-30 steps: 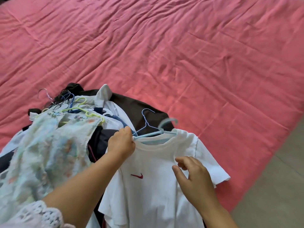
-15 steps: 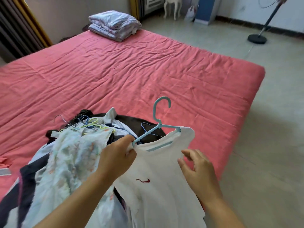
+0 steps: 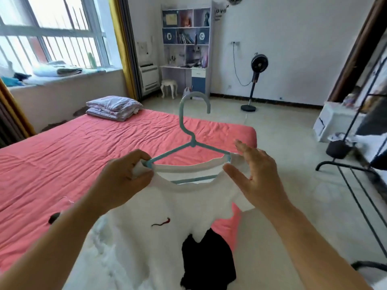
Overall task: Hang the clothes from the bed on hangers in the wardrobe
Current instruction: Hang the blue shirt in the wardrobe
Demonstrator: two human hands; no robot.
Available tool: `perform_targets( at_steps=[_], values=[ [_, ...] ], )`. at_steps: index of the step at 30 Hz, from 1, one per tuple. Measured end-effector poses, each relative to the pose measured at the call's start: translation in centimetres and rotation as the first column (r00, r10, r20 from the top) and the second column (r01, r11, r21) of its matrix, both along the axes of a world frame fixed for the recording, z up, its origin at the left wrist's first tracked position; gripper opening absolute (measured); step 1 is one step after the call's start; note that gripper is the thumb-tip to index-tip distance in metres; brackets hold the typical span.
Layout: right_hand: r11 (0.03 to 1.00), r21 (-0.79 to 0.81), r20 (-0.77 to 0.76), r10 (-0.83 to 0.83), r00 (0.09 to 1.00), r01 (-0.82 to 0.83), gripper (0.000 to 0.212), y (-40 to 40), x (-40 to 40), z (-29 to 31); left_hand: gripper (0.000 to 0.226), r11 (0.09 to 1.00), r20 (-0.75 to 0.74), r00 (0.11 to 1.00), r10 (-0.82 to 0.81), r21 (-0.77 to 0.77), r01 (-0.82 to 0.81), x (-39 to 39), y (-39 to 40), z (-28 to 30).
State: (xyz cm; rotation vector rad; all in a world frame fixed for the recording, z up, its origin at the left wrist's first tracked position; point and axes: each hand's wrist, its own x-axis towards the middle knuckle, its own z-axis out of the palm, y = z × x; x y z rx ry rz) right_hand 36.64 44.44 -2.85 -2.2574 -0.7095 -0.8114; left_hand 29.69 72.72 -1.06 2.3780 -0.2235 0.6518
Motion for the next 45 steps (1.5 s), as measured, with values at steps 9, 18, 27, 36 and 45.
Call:
perform_targets(
  at_steps=[9,18,27,36,45],
  values=[
    [0.994,0.077,0.16,-0.089,0.983,0.077,0.037,-6.1,-9.2,5.3,0.018,0.956,0.105,0.962,-0.252,0.182,0.231,-4.3,-7.2,6.9],
    [0.965,0.246,0.178,-0.135,0.975,0.088,0.007,-16.5,-19.6,11.7,0.019,0.896,0.374,0.827,-0.419,0.321,0.308,-7.4,-17.7,11.2],
    [0.921,0.175,0.216,-0.381,0.899,0.348,0.018,-30.3,-30.2,15.6,0.031,0.883,0.519,0.72,-0.461,0.181,0.434,-13.1,-32.8,14.5],
    [0.705,0.316,0.227,-0.706,0.671,0.635,0.013,-40.9,-41.6,16.6,0.026,0.743,0.535,0.545,-0.646,0.276,0.61,-18.6,-48.2,16.4],
    [0.387,0.355,0.23,-0.919,0.321,0.851,0.025,-47.6,-47.1,18.6,0.028,0.587,0.609,0.324,-0.724,0.296,0.754,-19.2,-61.1,18.7]
  ],
)
